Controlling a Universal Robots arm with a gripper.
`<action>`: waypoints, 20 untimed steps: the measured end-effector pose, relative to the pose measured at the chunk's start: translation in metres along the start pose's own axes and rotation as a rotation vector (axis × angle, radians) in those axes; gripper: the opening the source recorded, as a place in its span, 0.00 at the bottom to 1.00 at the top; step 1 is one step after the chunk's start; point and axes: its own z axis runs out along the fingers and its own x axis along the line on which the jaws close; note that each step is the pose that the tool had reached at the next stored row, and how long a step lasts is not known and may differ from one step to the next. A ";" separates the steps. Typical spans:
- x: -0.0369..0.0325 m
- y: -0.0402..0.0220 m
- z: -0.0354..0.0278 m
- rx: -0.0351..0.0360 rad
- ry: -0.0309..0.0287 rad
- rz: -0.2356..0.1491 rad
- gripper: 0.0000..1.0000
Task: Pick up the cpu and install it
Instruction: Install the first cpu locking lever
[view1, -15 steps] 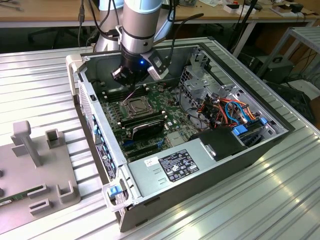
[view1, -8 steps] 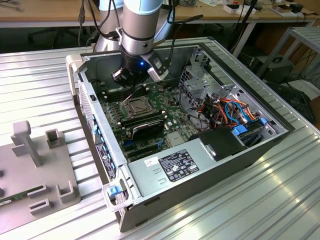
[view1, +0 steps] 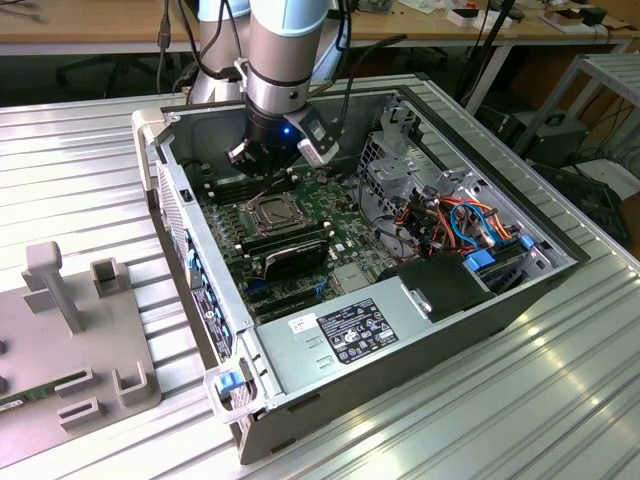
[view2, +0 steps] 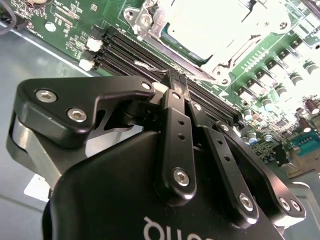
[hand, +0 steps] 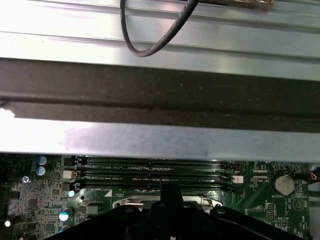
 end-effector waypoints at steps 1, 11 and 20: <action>-0.0005 -0.0001 0.0001 0.0001 0.0000 0.000 0.11; -0.0019 -0.0013 0.0085 0.0116 0.0007 -0.001 0.11; -0.0040 -0.0005 0.0125 0.0156 0.0008 -0.001 0.11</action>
